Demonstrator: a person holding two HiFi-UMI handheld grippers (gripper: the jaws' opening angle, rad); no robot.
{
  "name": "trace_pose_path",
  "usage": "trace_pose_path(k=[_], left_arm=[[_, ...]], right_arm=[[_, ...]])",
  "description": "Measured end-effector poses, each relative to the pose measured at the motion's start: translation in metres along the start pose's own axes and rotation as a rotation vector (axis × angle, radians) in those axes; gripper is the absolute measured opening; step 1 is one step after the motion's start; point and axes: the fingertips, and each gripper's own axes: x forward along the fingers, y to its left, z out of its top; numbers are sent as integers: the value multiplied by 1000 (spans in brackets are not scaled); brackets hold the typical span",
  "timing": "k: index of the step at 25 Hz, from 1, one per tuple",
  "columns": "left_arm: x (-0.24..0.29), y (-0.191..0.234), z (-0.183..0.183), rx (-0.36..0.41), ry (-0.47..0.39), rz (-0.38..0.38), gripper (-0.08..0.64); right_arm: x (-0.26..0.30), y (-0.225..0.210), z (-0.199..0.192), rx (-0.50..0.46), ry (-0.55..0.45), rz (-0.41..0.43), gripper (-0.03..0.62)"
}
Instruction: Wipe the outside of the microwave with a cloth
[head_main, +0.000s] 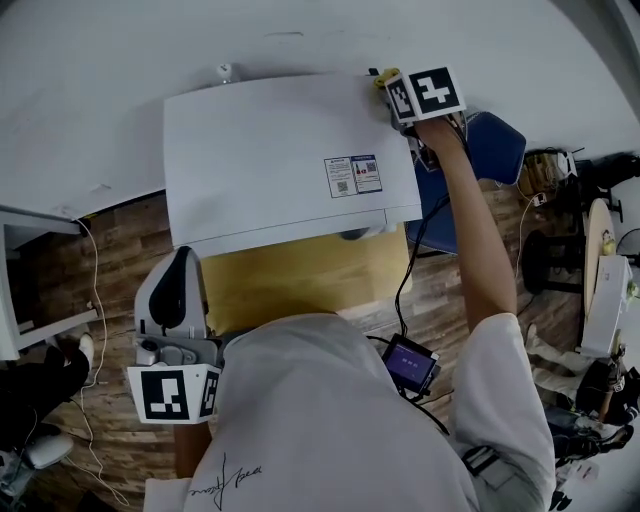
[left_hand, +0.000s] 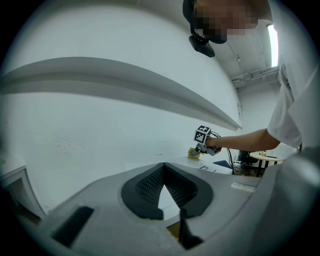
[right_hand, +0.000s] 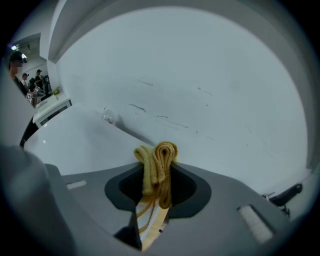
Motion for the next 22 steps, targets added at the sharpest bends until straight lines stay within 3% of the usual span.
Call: trace_pose_path(k=[12, 17, 22], left_arm=[[-4, 10, -5, -15, -6, 7, -6], [-6, 6, -5, 30, -3, -16, -6], [-5, 3, -6, 26, 6, -23, -5]], right_arm=[[5, 36, 19, 18, -20, 39, 117], [6, 52, 28, 1, -21, 55, 117], [8, 71, 36, -14, -25, 86, 117]])
